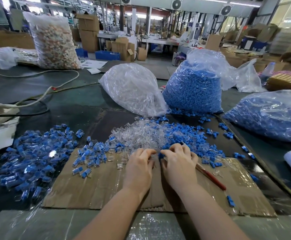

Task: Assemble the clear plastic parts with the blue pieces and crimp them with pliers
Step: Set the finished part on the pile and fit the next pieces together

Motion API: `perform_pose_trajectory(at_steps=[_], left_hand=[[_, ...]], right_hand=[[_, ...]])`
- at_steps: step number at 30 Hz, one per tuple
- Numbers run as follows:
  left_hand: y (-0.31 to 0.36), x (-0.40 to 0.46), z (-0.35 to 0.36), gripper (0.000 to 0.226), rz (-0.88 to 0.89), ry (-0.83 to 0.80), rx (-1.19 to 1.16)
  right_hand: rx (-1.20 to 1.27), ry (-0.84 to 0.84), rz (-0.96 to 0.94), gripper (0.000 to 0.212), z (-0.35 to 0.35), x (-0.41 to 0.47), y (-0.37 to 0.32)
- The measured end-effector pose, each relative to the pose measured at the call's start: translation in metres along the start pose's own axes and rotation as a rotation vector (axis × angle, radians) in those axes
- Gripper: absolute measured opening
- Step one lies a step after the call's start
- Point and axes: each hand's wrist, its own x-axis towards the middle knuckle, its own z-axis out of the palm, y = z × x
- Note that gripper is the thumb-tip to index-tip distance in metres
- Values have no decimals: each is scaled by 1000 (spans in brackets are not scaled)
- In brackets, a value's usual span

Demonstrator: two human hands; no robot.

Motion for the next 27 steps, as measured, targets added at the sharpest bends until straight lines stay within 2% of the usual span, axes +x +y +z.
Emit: perform_pose_trajectory(at_steps=[4, 10, 13, 17, 21, 27], left_hand=[[-1, 1, 2, 35, 5, -20, 19], [2, 2, 0, 13, -21, -13, -39], [3, 0, -3, 10, -41, 6, -66], [4, 0, -4, 15, -20, 6, -53], [4, 1, -3, 19, -17, -15, -36], [2, 0, -3, 21, -29, 0, -51]], right_hand=[[-29, -11, -5, 29, 3, 2, -2], [-23, 12, -1, 23, 4, 1, -3], [-56, 29, -26, 21, 4, -2, -4], [-3, 144, 3, 20, 5, -7, -4], [128, 334, 49, 14, 9, -16, -7], [270, 410, 23, 21, 11, -23, -4]])
